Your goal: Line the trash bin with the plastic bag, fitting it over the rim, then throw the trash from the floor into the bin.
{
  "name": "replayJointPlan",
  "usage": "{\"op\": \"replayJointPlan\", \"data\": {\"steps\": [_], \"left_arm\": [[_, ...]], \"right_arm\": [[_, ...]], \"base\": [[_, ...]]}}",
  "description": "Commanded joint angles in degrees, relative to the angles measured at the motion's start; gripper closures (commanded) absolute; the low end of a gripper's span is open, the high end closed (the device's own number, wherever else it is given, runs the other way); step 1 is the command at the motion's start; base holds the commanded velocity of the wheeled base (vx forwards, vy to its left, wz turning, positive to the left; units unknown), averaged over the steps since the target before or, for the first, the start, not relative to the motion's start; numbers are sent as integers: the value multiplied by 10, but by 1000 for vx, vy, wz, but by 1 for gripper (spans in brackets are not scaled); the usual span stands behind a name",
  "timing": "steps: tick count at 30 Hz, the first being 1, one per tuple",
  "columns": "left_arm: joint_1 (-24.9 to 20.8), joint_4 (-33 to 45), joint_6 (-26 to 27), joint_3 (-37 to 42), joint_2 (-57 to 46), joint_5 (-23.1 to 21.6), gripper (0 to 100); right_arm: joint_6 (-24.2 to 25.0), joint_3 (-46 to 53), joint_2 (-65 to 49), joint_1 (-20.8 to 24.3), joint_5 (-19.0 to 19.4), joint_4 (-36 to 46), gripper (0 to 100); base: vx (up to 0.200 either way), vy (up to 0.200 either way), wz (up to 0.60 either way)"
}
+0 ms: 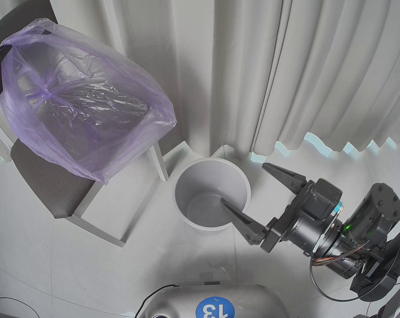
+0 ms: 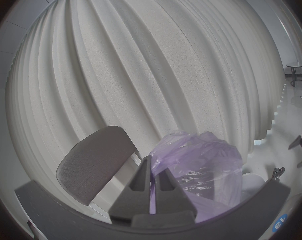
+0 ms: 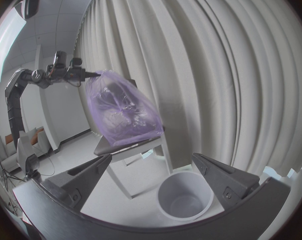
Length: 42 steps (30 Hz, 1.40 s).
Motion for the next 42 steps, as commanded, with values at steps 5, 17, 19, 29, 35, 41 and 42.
{"op": "replayJointPlan", "data": {"steps": [5, 17, 19, 29, 35, 41, 42], "left_arm": [[-3, 1, 0, -3, 0, 8, 100], [-10, 1, 2, -4, 5, 10, 100], [-12, 1, 3, -5, 9, 10, 100], [-30, 1, 6, -7, 16, 24, 100], [-30, 1, 6, -7, 16, 24, 100], [-32, 1, 6, -7, 17, 24, 100], [-32, 0, 6, -7, 17, 24, 100]], "right_arm": [[30, -9, 69, 39, -1, -6, 0], [153, -92, 123, 80, -33, 18, 0], [160, -104, 132, 83, -39, 28, 0], [219, -159, 195, 120, -77, 30, 0], [273, -188, 215, 132, -77, 37, 0], [367, -245, 215, 132, -79, 106, 0], [381, -255, 215, 131, -82, 122, 0]], "base": [[0, 0, 0], [0, 0, 0], [0, 0, 0], [0, 0, 0], [0, 0, 0], [0, 0, 0], [0, 0, 0]]}}
